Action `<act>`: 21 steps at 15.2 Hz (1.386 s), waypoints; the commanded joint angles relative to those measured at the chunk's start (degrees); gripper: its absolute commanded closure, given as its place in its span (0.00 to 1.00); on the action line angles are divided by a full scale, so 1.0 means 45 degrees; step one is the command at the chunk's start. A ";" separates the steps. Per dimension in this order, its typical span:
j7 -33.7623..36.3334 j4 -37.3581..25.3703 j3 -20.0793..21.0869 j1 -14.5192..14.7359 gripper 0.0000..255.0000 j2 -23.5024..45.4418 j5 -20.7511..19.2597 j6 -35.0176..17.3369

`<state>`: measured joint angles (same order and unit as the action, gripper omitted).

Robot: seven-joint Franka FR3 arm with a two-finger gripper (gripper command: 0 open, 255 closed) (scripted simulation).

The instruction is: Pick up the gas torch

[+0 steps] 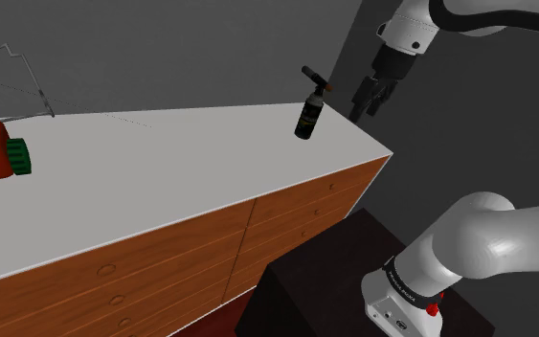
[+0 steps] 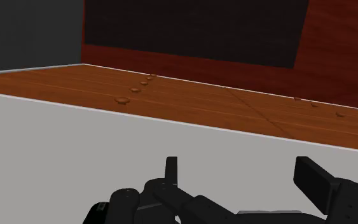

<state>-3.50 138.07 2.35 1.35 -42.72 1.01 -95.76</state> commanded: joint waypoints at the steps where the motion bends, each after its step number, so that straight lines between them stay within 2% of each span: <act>1: 0.0000 0.0000 0.0000 0.0000 0.00 0.0000 0.0000 0.0000; 11: -0.0598 -0.3126 -0.0948 -0.0726 0.00 0.4541 -0.0535 -0.1678; 21: -0.1224 -0.7686 -0.1764 -0.1292 0.00 0.9107 -0.0378 -0.1950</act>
<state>-8.36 106.28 -5.05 -4.04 -3.88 -0.88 -105.03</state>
